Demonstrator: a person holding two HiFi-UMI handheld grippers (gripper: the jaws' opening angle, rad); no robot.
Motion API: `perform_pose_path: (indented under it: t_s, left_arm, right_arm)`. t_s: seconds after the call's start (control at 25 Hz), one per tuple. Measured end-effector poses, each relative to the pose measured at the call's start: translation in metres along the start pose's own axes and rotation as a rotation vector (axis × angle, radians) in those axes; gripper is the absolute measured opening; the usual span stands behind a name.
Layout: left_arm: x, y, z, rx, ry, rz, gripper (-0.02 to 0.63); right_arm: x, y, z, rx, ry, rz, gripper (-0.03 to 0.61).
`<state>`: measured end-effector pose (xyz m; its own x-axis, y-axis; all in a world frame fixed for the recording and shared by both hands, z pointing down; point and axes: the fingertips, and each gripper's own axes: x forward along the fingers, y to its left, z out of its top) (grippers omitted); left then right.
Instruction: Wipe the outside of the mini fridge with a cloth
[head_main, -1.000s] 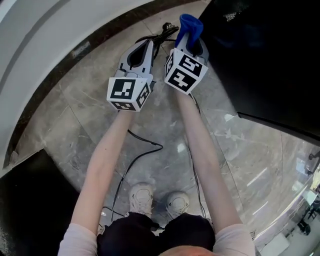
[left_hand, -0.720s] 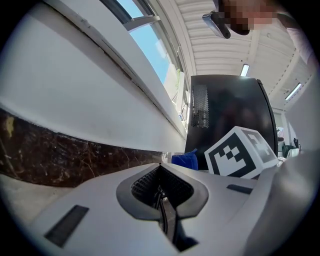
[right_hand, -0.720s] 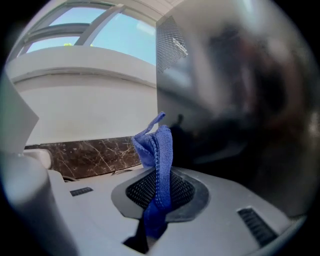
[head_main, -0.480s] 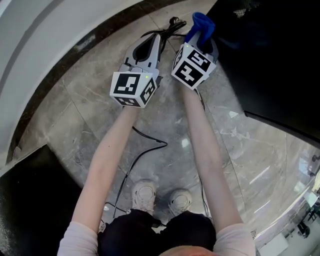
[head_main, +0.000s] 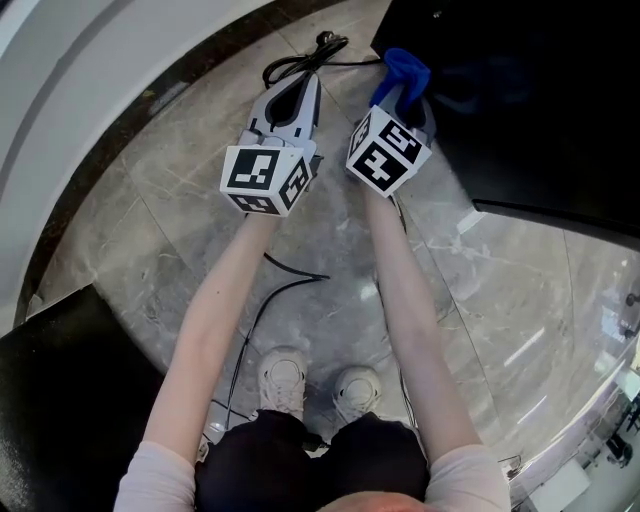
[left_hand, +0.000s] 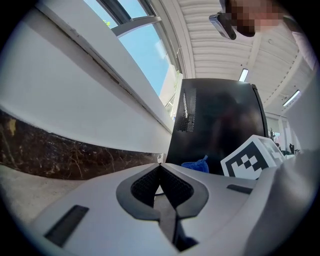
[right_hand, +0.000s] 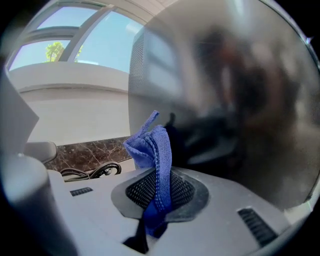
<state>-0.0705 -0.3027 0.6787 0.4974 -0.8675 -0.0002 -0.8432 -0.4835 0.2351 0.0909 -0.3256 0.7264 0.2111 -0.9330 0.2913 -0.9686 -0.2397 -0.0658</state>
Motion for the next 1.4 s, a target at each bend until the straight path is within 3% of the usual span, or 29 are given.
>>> perform_pose_path:
  t_s: [0.48, 1.4]
  left_arm:
    - [-0.018, -0.084, 0.014, -0.001, -0.008, -0.068, 0.005]
    - [-0.046, -0.185, 0.019, 0.055, 0.011, -0.188, 0.005]
  right_arm:
    - [-0.076, -0.082, 0.000, 0.070, 0.041, -0.089, 0.061]
    - [-0.172, -0.199, -0.002, 0.007, 0.060, -0.218, 0.061]
